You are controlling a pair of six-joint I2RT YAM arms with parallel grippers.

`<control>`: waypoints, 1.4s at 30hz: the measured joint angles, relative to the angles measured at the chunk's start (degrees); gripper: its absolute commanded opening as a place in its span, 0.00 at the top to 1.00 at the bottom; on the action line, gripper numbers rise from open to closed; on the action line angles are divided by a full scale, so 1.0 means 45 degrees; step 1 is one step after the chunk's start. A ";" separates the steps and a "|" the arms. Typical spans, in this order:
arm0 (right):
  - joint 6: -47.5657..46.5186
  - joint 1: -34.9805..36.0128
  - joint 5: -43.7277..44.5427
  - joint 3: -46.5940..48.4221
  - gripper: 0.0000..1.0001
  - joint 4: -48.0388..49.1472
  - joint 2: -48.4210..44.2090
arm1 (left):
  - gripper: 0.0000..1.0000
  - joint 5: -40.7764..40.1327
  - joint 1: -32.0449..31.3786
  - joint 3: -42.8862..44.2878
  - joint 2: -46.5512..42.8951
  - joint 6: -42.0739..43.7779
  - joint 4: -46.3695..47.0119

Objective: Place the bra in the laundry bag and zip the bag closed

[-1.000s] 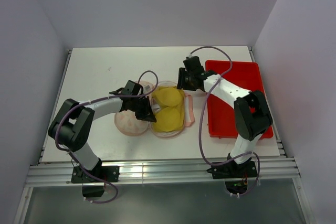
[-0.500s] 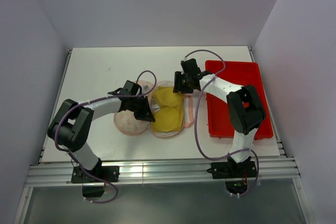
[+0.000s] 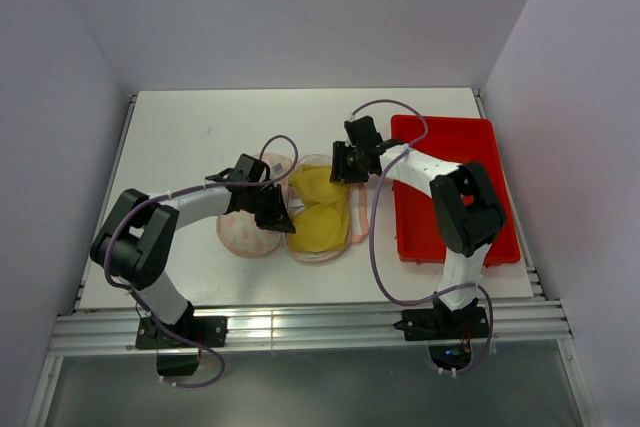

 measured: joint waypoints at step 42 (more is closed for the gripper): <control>0.1423 0.0097 -0.0185 -0.0617 1.00 0.0986 0.0117 | 1.00 -0.0078 0.0000 -0.0427 -0.0005 -0.0107 0.0364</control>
